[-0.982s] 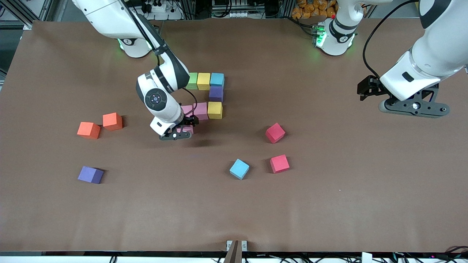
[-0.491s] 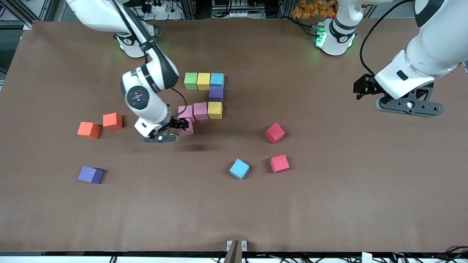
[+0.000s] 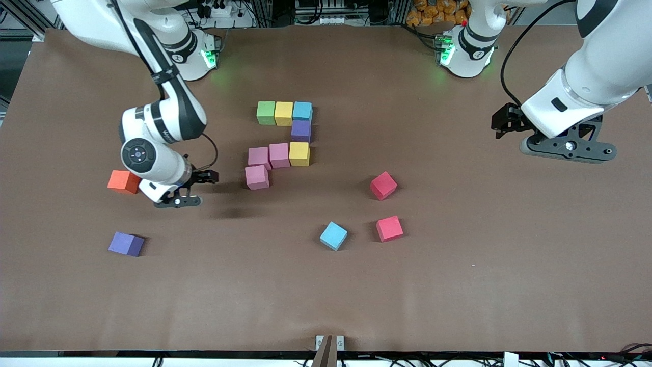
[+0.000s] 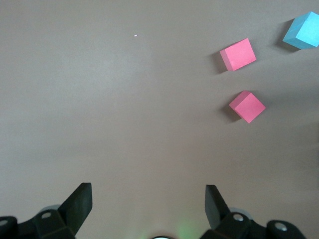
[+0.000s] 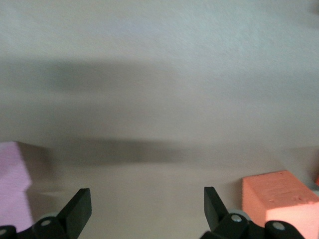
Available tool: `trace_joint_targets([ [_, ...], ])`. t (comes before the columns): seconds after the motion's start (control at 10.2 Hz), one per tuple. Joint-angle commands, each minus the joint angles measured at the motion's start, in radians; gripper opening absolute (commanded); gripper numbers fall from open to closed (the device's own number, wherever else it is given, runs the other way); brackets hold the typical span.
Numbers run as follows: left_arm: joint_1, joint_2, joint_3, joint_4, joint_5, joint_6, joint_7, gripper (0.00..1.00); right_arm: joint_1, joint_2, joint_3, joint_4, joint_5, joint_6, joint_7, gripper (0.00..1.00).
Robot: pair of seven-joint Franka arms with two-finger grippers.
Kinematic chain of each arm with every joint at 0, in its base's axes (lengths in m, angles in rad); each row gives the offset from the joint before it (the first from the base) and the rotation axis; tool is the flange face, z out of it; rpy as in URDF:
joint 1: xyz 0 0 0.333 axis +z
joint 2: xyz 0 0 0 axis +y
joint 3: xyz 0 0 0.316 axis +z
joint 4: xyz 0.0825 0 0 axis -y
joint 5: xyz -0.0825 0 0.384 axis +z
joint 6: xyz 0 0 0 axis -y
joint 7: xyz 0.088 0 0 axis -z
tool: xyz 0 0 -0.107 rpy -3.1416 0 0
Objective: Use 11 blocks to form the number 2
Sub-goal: 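Move the right gripper to the orange cube and grasp it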
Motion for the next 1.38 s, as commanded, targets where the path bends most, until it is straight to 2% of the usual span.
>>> trace_joint_targets([
  [0.0, 0.002, -0.015, -0.003, -0.005, -0.015, -0.013, -0.016, 1.0, -0.041, -0.041, -0.019, -0.067, -0.04, 0.005, -0.098, 1.0],
  [0.2, 0.003, -0.015, -0.001, -0.005, -0.017, -0.013, -0.014, 1.0, -0.072, -0.058, -0.067, -0.097, -0.04, 0.013, -0.239, 1.0],
  [0.88, 0.009, -0.015, -0.001, -0.005, -0.015, -0.013, -0.011, 1.0, -0.086, -0.056, -0.171, -0.165, -0.04, 0.071, -0.419, 1.0],
  [1.28, 0.037, -0.018, 0.013, -0.005, -0.003, -0.013, -0.001, 1.0, -0.089, -0.055, -0.182, -0.222, -0.04, 0.136, -0.427, 1.0],
])
